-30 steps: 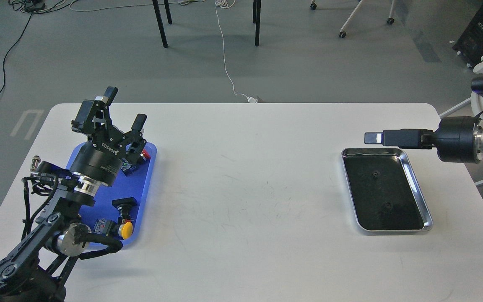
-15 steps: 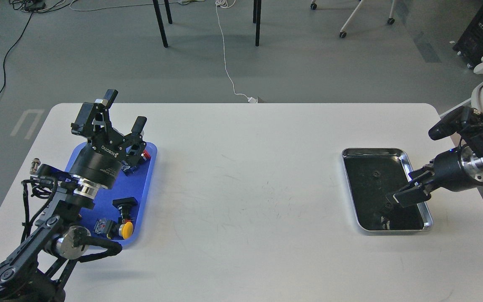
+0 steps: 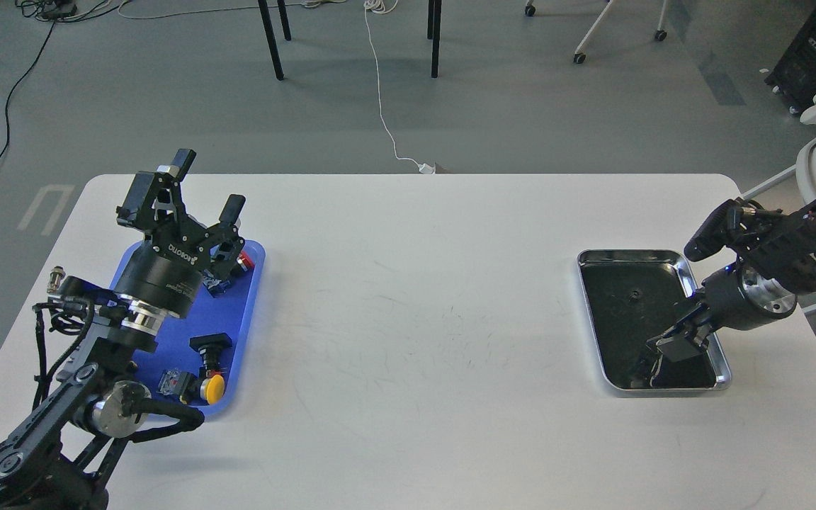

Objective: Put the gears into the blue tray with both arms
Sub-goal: 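Lower the right gripper into the metal tray and grasp a small black piece, then carry the black piece with the right gripper toward the table center, then open the right gripper to set the piece down, then withdraw, then reach the left gripper to the black piece and grasp it, then lift the black piece with the left gripper and carry it over the blue tray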

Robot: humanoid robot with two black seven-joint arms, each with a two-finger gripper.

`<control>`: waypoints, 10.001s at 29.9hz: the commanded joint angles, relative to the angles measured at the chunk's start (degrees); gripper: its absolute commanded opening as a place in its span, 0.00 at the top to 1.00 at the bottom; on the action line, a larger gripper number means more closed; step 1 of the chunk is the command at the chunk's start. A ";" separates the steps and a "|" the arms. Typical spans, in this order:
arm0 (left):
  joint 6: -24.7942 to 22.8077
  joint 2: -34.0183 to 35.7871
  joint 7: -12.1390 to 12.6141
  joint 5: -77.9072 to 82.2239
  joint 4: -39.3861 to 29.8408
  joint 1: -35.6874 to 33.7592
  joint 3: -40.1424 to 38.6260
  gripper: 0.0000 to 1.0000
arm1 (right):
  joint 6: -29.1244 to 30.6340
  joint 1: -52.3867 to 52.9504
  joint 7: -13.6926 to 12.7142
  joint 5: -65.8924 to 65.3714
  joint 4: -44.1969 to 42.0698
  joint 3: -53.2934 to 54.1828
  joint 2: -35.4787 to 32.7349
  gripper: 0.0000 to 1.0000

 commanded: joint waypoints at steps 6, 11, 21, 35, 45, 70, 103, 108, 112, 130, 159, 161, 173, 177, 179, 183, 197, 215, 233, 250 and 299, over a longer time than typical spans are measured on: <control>0.01 -0.13 0.00 0.01 0.00 0.25 -0.13 0.02 | -0.60 -2.99 0.01 0.01 -3.08 -0.06 2.45 0.33; 0.01 0.13 -0.08 0.01 0.00 0.34 -0.21 0.02 | -1.31 -3.95 0.01 0.01 -3.35 -0.06 2.45 0.36; 0.01 0.05 -0.09 0.10 0.00 0.69 -0.39 0.02 | -4.12 -6.06 0.01 0.19 -5.81 0.03 2.89 0.46; -0.25 0.05 0.00 0.10 -0.26 0.69 -0.30 0.02 | -4.12 -6.85 0.01 1.33 -5.89 0.03 3.07 0.50; -0.25 -0.04 0.00 0.10 -0.43 0.69 -0.30 0.02 | -4.04 -6.94 0.01 1.24 -5.81 0.03 3.07 0.76; -0.34 0.92 0.00 0.10 -1.58 0.78 -0.39 0.02 | -3.68 7.55 0.01 10.02 -0.09 1.44 7.80 0.84; -0.43 2.77 -0.52 0.01 -2.98 4.47 -3.20 0.02 | -17.22 1.32 0.01 27.70 -7.92 -6.21 38.40 0.84; -0.43 2.77 -0.52 0.01 -3.07 4.91 -3.20 0.02 | -18.27 0.53 0.01 27.70 -8.70 -6.47 38.49 0.84; -0.43 2.86 -0.52 0.01 -3.60 5.17 -3.20 0.02 | -18.45 0.26 0.01 27.70 -9.67 -7.61 38.49 0.82; -0.43 2.86 -0.52 0.01 -4.04 5.79 -3.64 0.02 | -20.03 -1.49 0.01 27.79 -10.20 -8.06 38.49 0.76; -2.45 3.82 -0.44 0.10 -4.04 5.88 -2.77 0.02 | -20.56 -7.53 0.01 43.15 -6.07 17.83 14.77 0.03; -2.80 3.82 -0.35 0.19 -4.04 5.88 -2.67 0.02 | -20.56 -13.33 0.01 45.79 -6.07 26.44 12.66 0.03; -3.59 3.74 -0.35 5.80 -4.21 5.08 -1.18 0.02 | -10.21 -44.63 0.01 68.09 -3.79 69.28 9.93 0.03; -4.64 3.74 -0.35 10.72 -5.18 5.00 -1.09 0.02 | -0.10 -47.98 0.01 78.57 -3.69 72.97 4.83 0.03; -5.35 3.56 -0.35 14.76 -5.97 4.47 -1.09 0.02 | 4.64 -49.21 0.01 81.12 -4.22 73.59 3.51 0.02; -6.23 3.56 -0.44 24.07 -6.59 1.41 2.50 0.02 | 11.25 -51.68 0.01 84.12 -4.75 74.12 1.31 0.02; -5.53 6.11 -2.42 65.90 -0.18 -26.89 32.72 0.02 | 11.75 -58.88 0.01 84.91 -5.89 78.60 1.31 0.02; -0.08 -0.83 -2.42 80.19 18.02 -43.17 57.08 0.06 | 11.75 -60.12 0.01 84.91 -5.89 79.31 0.43 0.02; 2.30 -7.78 -2.42 80.19 26.72 -43.17 60.61 0.26 | 11.75 -60.12 0.01 84.83 -5.63 79.40 0.34 0.02; 2.91 -8.04 -2.42 80.19 28.92 -42.99 60.69 0.89 | 11.75 -60.21 0.01 84.83 -5.63 79.40 0.43 0.02; 4.41 37.49 -2.42 76.74 15.47 -37.90 60.43 0.88 | 11.75 -59.68 0.01 83.95 -5.45 79.48 3.24 0.02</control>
